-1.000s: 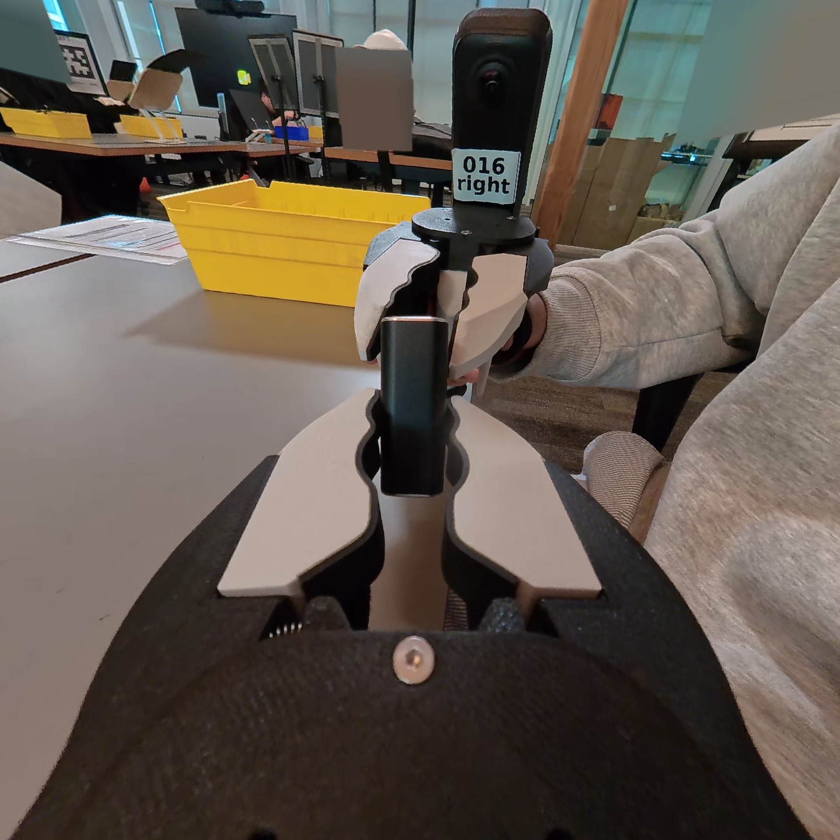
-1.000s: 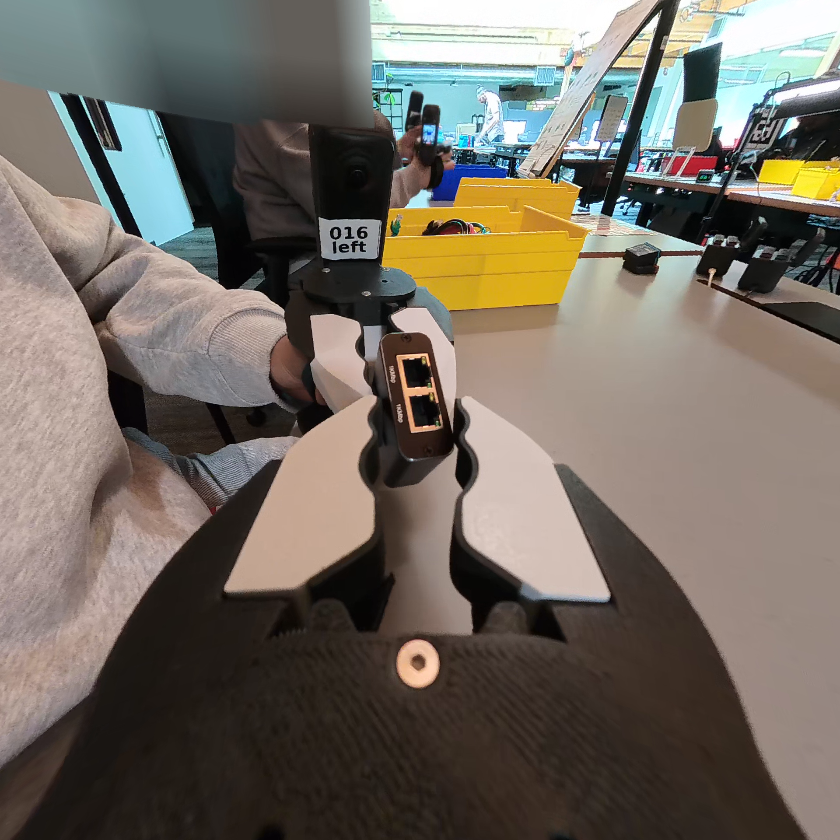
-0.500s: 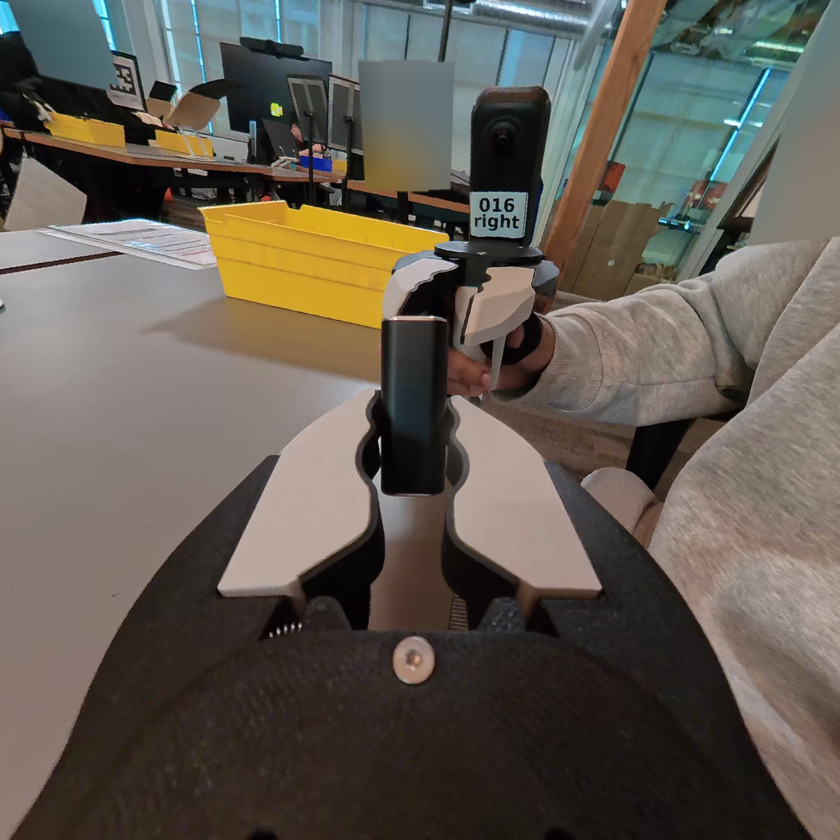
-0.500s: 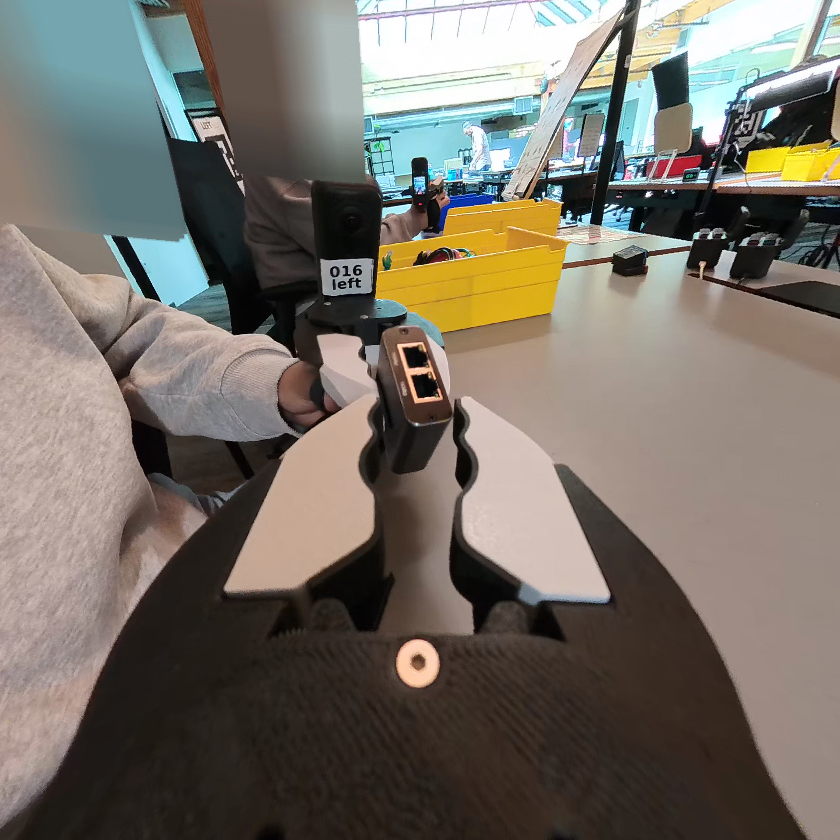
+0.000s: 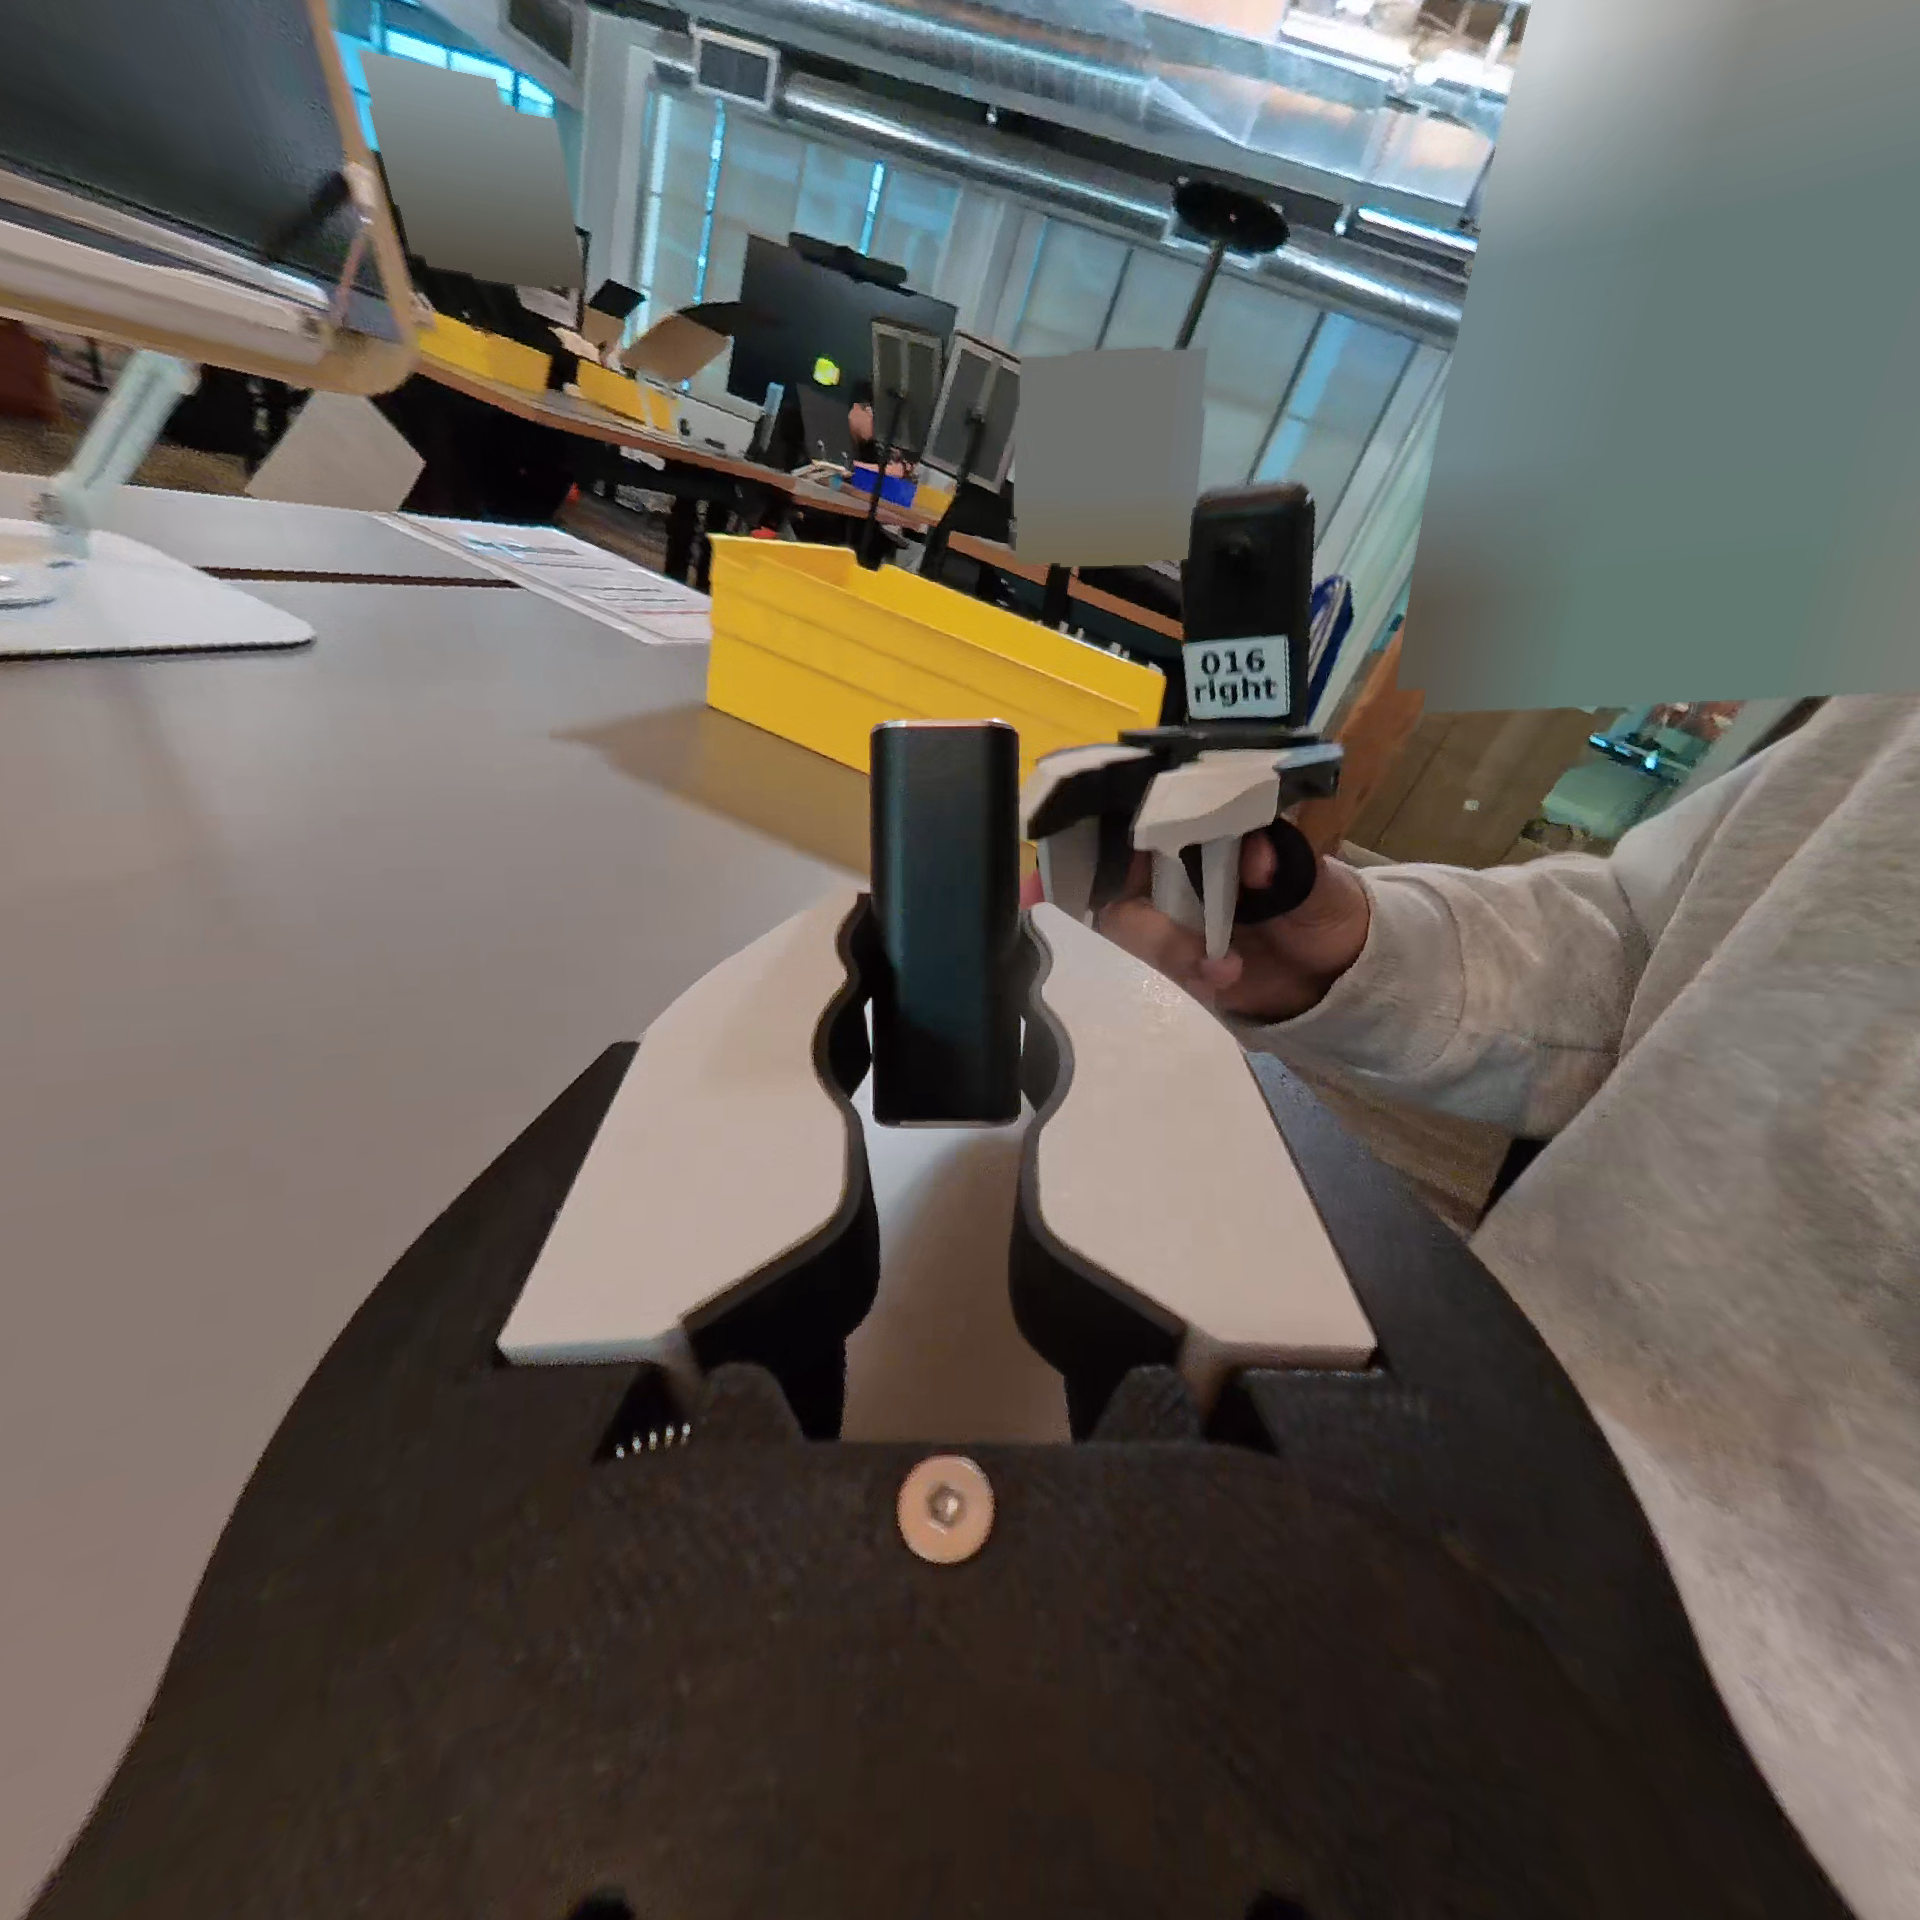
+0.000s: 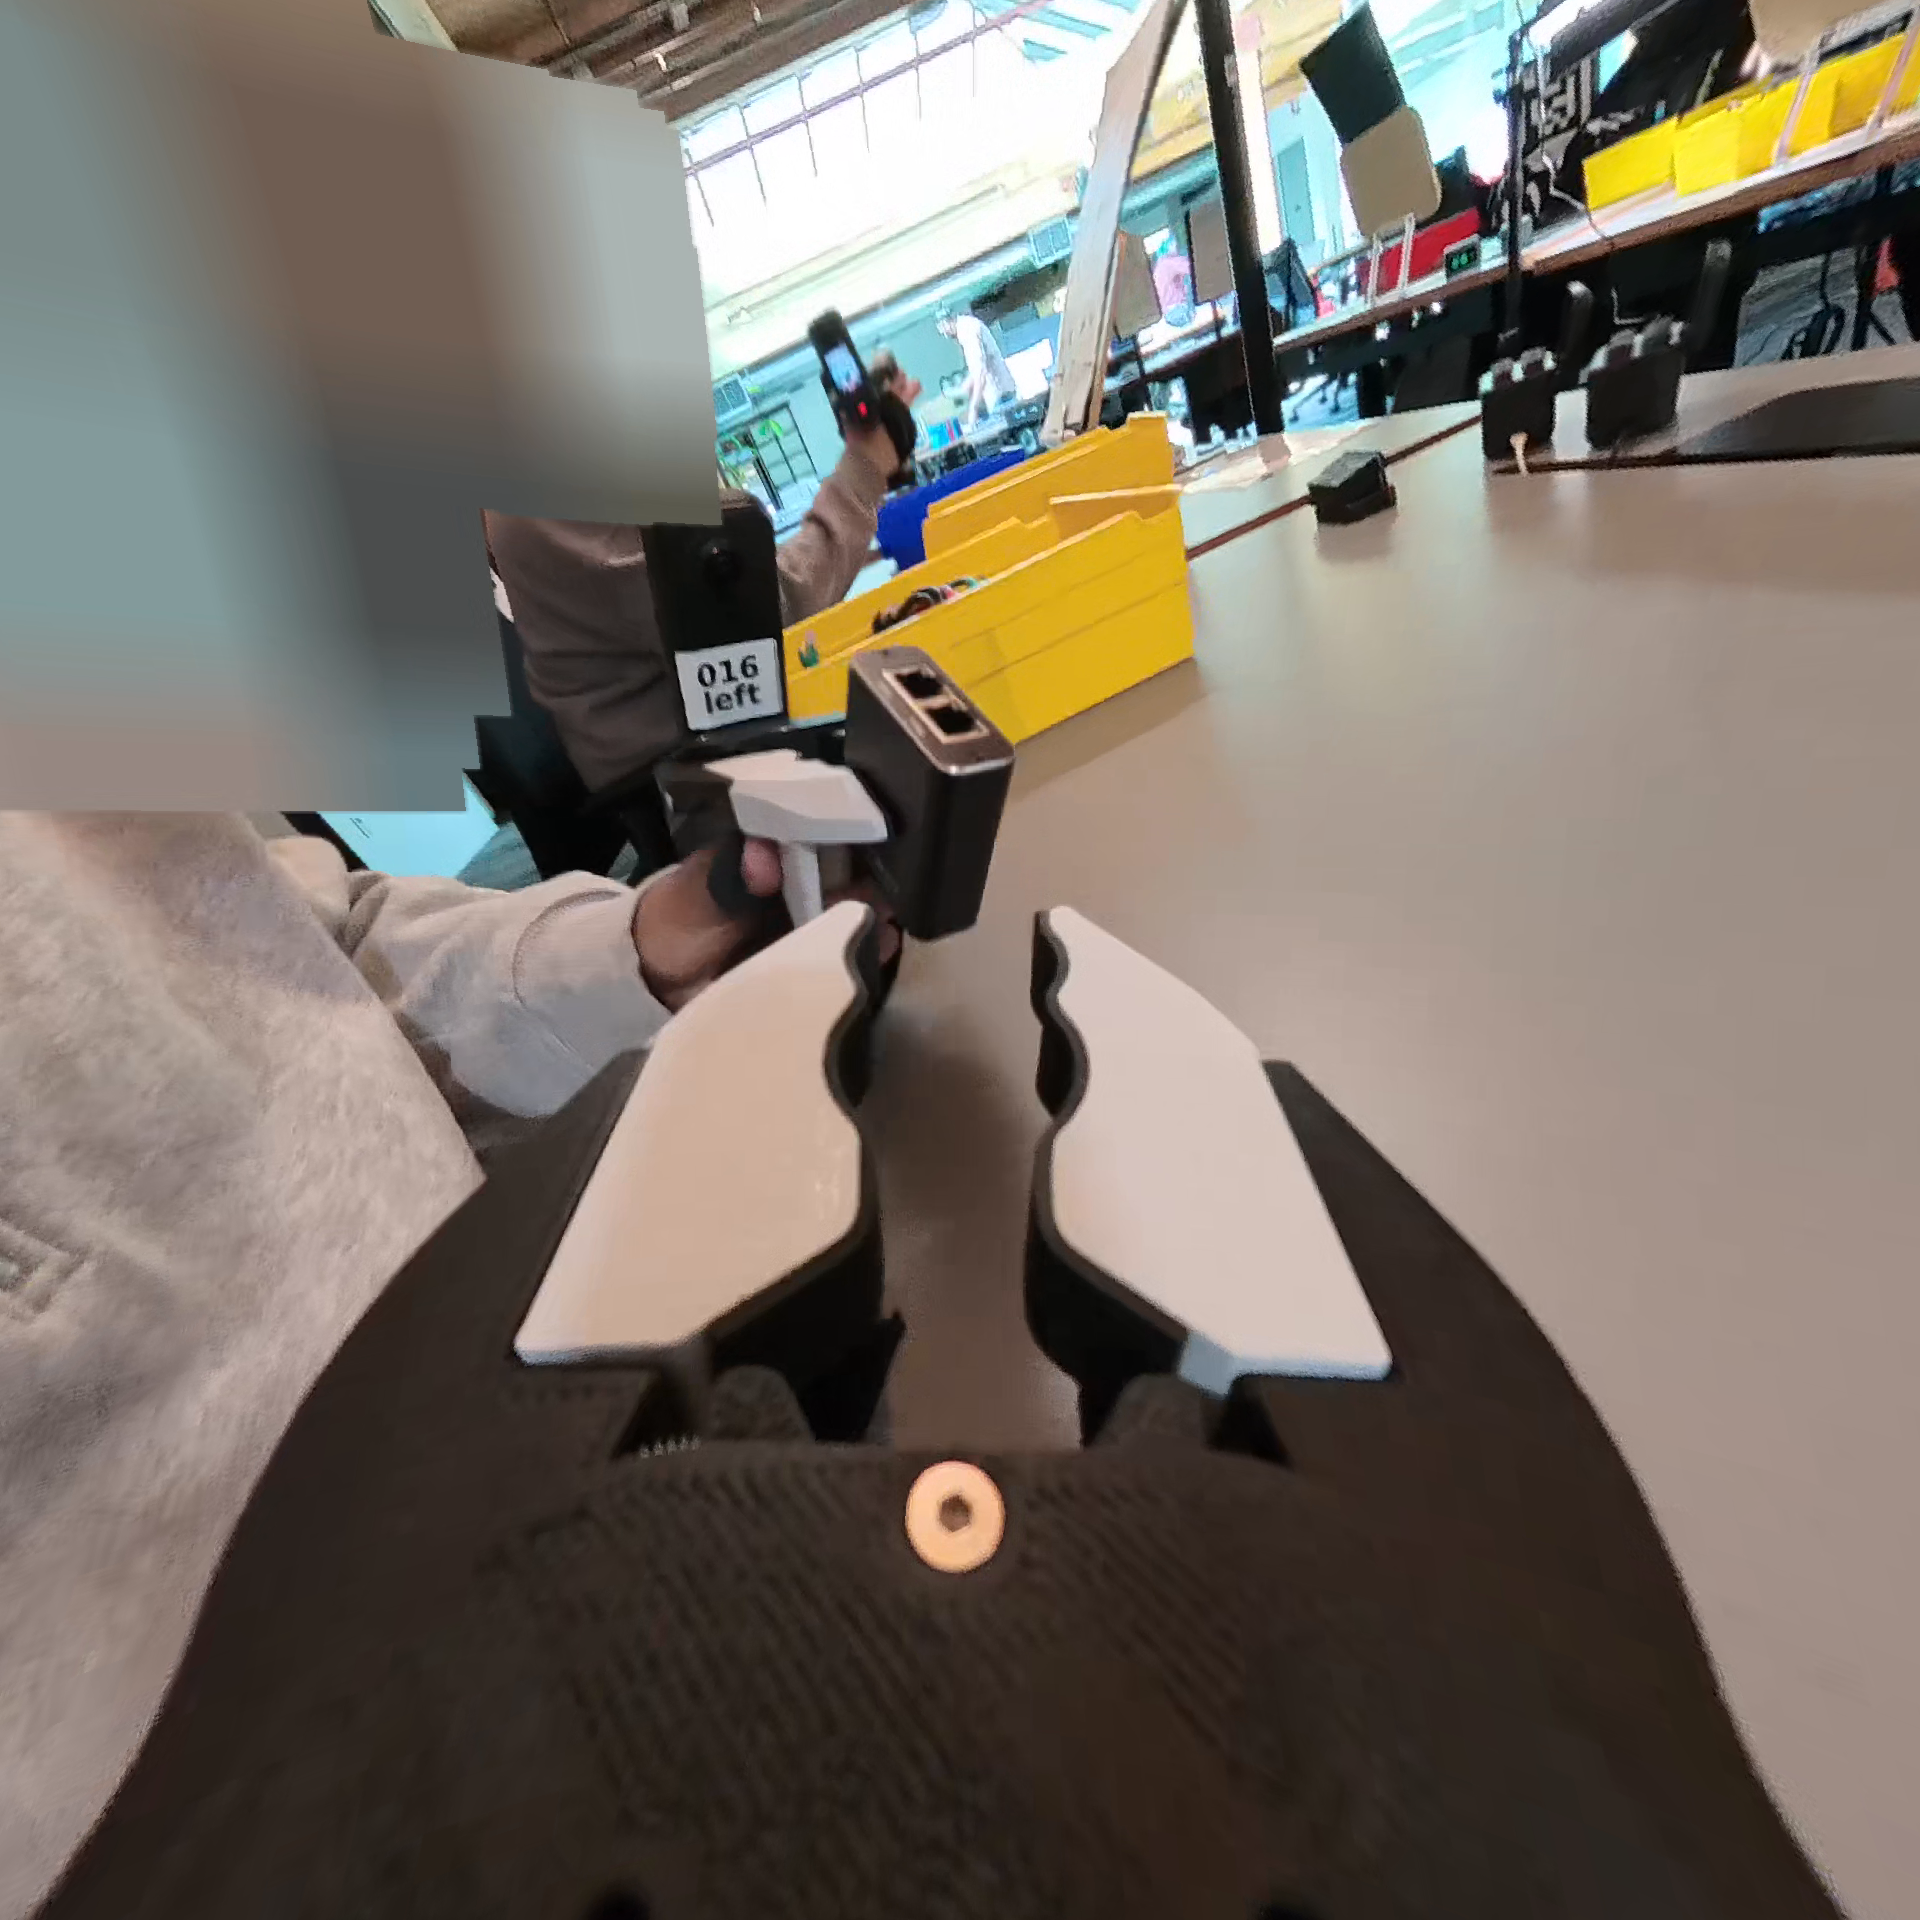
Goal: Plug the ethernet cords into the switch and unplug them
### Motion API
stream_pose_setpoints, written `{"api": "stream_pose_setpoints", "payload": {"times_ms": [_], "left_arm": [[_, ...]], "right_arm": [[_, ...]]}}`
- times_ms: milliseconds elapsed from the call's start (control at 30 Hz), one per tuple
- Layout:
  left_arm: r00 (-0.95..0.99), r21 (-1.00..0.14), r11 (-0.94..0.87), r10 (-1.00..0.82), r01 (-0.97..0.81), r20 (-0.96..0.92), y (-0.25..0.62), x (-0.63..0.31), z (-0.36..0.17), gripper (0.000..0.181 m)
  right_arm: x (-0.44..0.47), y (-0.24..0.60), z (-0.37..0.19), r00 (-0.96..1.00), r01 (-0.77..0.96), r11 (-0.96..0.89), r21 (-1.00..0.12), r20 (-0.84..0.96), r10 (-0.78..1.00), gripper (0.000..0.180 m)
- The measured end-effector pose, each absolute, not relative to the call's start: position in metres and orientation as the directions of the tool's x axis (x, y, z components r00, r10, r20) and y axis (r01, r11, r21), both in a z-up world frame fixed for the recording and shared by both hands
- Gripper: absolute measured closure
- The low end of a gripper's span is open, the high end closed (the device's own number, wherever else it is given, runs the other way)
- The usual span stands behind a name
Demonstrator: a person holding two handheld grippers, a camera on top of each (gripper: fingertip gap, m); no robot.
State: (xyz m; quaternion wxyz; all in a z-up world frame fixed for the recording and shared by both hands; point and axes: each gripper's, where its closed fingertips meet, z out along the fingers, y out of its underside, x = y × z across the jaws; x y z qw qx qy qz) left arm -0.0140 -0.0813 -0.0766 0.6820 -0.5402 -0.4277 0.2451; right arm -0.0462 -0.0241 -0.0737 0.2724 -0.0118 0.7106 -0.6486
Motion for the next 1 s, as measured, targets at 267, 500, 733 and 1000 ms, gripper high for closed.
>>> {"api": "stream_pose_setpoints", "payload": {"times_ms": [267,500,733,1000], "left_arm": [[0.473,-0.929,0.356,0.805,0.097,0.358,-0.127,-0.051,-0.069,0.156],[0.451,-0.914,0.392,0.801,0.103,0.394,-0.128,-0.049,-0.074,0.156],[0.458,-0.918,0.382,0.801,0.107,0.386,-0.123,-0.043,-0.077,0.156],[0.387,-0.860,0.509,0.787,0.030,0.479,-0.165,-0.042,-0.072,0.156]], "right_arm": [[-0.068,-0.045,-0.090,-0.838,0.267,0.231,-0.936,-0.344,-0.424,0.164],[-0.083,-0.040,-0.089,-0.791,0.370,0.244,-0.897,-0.441,-0.424,0.161],[-0.058,-0.029,-0.082,-0.817,0.268,0.242,-0.932,-0.353,-0.455,0.159],[0.036,-0.052,-0.066,-0.766,0.037,0.204,-0.978,-0.160,-0.623,0.158]]}}
